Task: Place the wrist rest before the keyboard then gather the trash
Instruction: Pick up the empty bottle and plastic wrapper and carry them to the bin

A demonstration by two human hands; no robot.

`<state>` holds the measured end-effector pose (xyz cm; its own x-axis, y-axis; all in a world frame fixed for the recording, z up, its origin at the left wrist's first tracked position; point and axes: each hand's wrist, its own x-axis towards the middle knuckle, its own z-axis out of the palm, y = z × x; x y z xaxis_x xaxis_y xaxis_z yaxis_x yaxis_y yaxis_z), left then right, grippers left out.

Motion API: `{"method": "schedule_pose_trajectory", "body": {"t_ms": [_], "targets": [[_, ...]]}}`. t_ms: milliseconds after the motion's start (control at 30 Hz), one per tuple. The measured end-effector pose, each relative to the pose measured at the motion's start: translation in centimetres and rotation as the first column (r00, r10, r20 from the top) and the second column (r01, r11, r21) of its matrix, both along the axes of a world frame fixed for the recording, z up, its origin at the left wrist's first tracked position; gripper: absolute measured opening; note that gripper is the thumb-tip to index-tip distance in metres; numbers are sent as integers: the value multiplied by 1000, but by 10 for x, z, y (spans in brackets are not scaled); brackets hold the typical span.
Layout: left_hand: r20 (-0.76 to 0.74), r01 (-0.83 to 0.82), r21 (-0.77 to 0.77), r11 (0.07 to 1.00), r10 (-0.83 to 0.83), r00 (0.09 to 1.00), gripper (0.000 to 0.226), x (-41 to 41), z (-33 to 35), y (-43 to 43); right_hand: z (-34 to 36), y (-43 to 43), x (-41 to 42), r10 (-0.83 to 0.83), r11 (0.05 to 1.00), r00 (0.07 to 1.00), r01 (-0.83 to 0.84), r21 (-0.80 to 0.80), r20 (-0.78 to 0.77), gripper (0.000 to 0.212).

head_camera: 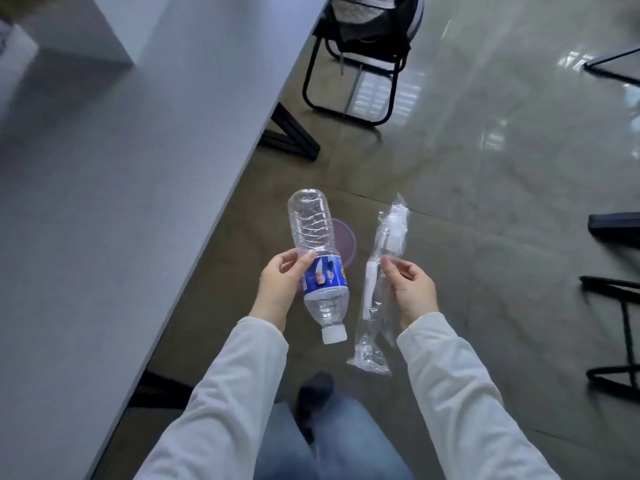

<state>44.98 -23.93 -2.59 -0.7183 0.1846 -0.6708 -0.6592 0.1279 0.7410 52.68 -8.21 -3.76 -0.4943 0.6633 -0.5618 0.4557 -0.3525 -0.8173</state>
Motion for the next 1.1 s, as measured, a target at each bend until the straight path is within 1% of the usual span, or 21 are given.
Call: {"method": "schedule_pose_trajectory", "body": {"t_ms": [133,233,367,533,600,767,833,933,1033,1100], "targets": [[11,57,-33,998,-56,998,34,-8,-7,36,-15,31,6,-67,997,998,68,-31,16,24],[26,78,-48,996,-77,997,37,-18,-13,49,-24,44,1,-99,993,995,100,-65,25,22],[37,82,-73,994,-79,996,44,-41,-26,62,-37,57,-15,-134,985,990,139,-100,52,13],[77,117,-109,987,-108,991,45,-76,-50,77,-57,74,-45,-177,975,980,187,-121,91,11],[104,143,-128,981,-130,986,46,-89,-65,82,-72,79,-60,-169,975,979,182,-125,111,11],[148,143,-183,973,-116,982,43,-116,-102,97,-109,91,-92,-94,976,981,124,-177,170,10],[153,147,-210,967,-116,981,37,-128,-124,103,-132,100,-103,-31,978,980,71,-199,198,11],[143,108,-253,961,-73,987,30,-145,-184,112,-192,114,-123,71,976,975,-24,-218,213,15],[138,58,-286,957,-19,990,28,-155,-269,120,-276,123,-141,168,972,947,-113,-205,275,25],[164,68,-302,951,-19,986,32,-158,-324,125,-330,127,-149,224,959,920,-150,-240,322,26]]}}
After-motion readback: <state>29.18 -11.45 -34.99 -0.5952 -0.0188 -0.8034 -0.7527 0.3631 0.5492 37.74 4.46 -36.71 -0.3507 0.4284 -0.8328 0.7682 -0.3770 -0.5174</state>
